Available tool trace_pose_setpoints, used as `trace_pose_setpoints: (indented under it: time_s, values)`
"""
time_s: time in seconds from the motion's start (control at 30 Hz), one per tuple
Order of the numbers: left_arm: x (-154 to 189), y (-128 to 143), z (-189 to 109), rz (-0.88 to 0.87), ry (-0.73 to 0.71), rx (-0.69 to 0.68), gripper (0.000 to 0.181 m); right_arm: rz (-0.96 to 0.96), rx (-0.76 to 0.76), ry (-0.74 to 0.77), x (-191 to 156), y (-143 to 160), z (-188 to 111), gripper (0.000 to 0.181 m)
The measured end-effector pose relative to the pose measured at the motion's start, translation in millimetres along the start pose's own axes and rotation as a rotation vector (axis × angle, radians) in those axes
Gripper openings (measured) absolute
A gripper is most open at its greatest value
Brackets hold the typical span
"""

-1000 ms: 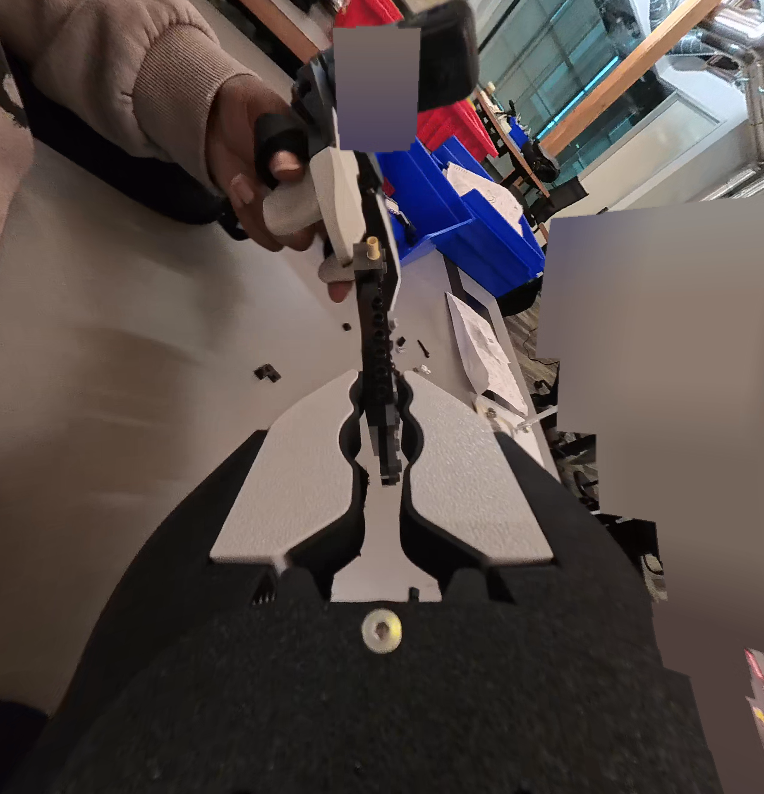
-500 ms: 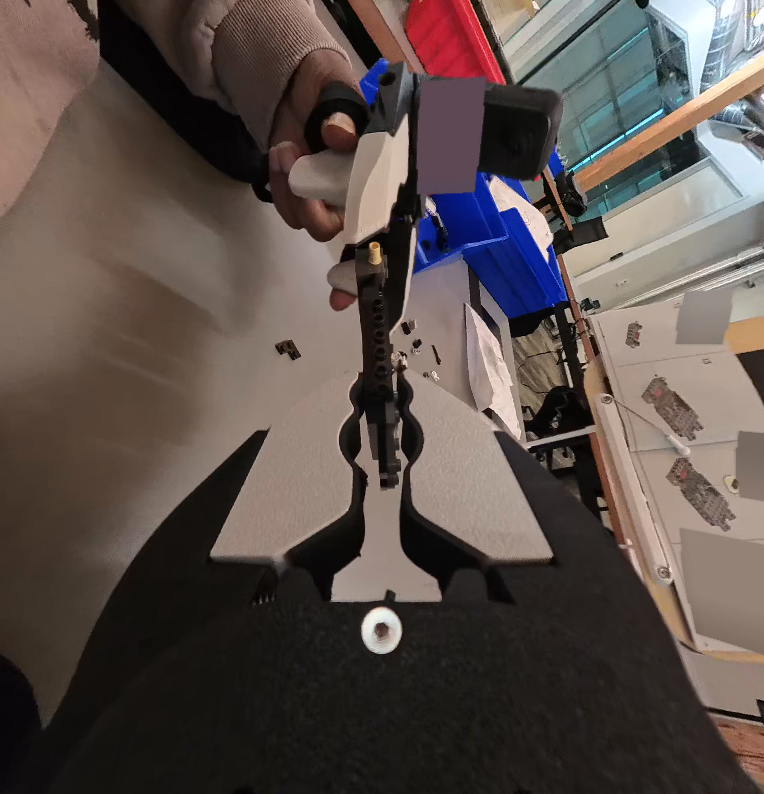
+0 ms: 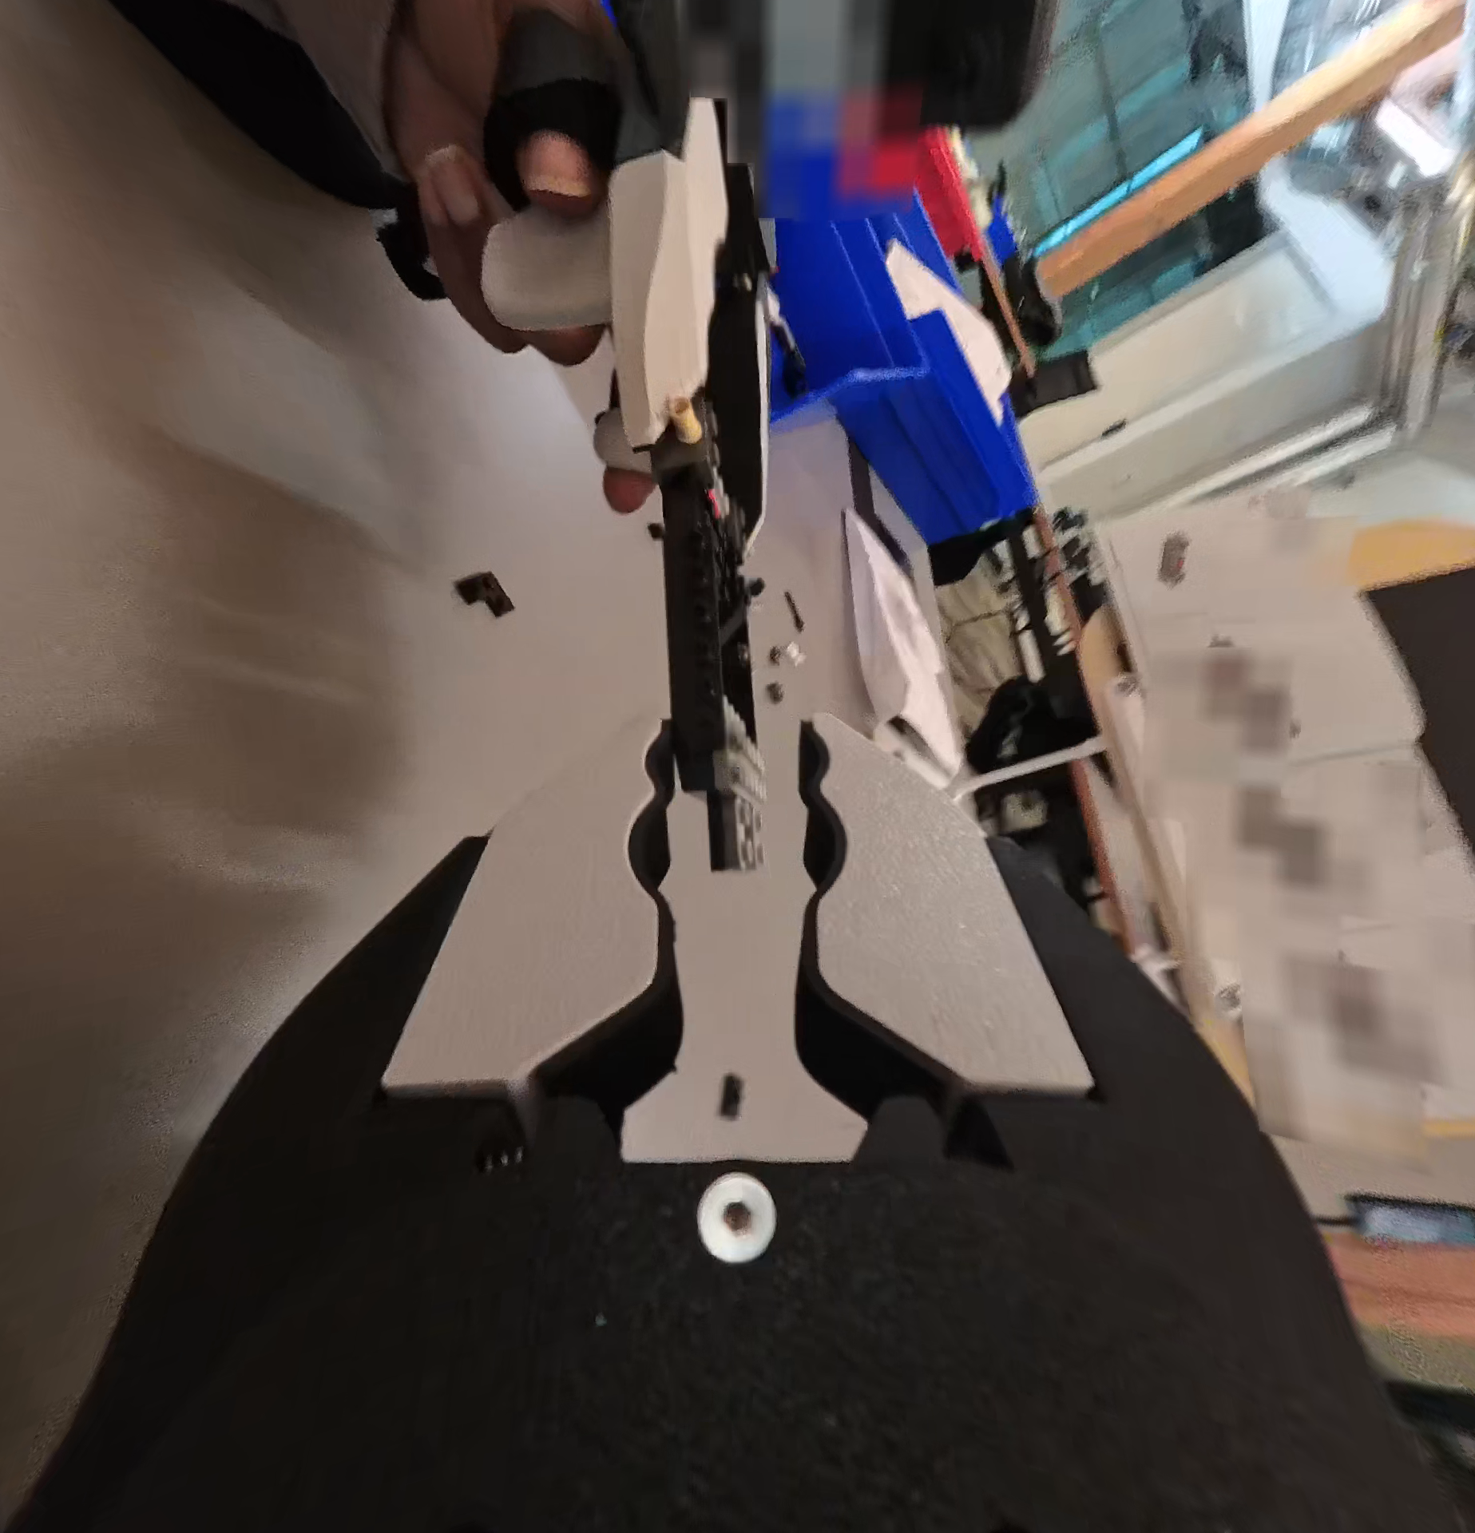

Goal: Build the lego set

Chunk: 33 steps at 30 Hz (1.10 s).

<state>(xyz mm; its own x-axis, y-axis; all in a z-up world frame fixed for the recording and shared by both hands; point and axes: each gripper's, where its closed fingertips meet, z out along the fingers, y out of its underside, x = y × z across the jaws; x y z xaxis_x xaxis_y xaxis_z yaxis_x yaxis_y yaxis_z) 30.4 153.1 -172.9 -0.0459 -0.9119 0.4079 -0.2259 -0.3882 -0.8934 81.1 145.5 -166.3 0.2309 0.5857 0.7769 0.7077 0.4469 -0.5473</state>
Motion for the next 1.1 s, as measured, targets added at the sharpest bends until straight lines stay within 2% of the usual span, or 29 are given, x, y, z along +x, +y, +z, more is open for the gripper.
trace_pose_setpoints:
  time_s: [0.17, 0.33, 0.47, 0.57, 0.67, 0.83, 0.97, 1.1]
  values:
    - [-31.3, 9.8, -0.8, 0.124, -0.241, -0.067, 0.060, 0.433, -0.050, -0.099, -9.6, 22.8, -1.0, 0.035]
    - [-52.0, 30.8, 7.6, 0.174, -0.385, -0.184, 0.060, 0.531, -0.124, -0.156, -27.6, 32.9, 6.0, 0.034]
    - [-63.8, 47.7, 13.8, 0.190, -0.442, -0.280, 0.060, 0.652, -0.115, -0.251, -43.3, 24.0, 13.3, 0.031]
    - [-69.4, 62.3, 16.0, 0.168, -0.459, -0.354, 0.060, 0.734, -0.112, -0.302, -54.0, 19.6, 19.1, 0.031]
    - [-68.7, 70.7, 16.0, 0.169, -0.445, -0.405, 0.060, 0.735, -0.135, -0.304, -60.3, 21.2, 24.3, 0.031]
    - [-50.7, 76.8, 0.8, 0.223, -0.334, -0.513, 0.067, 0.744, -0.148, -0.302, -62.4, 21.3, 27.8, 0.031]
    - [-41.9, 80.4, -19.4, 0.288, -0.304, -0.614, 0.055, 0.733, -0.161, -0.291, -59.6, 23.0, 30.2, 0.029]
    - [-43.2, 93.2, -21.8, 0.287, -0.321, -0.689, 0.038, 0.734, -0.160, -0.268, -53.5, 22.2, 35.9, 0.026]
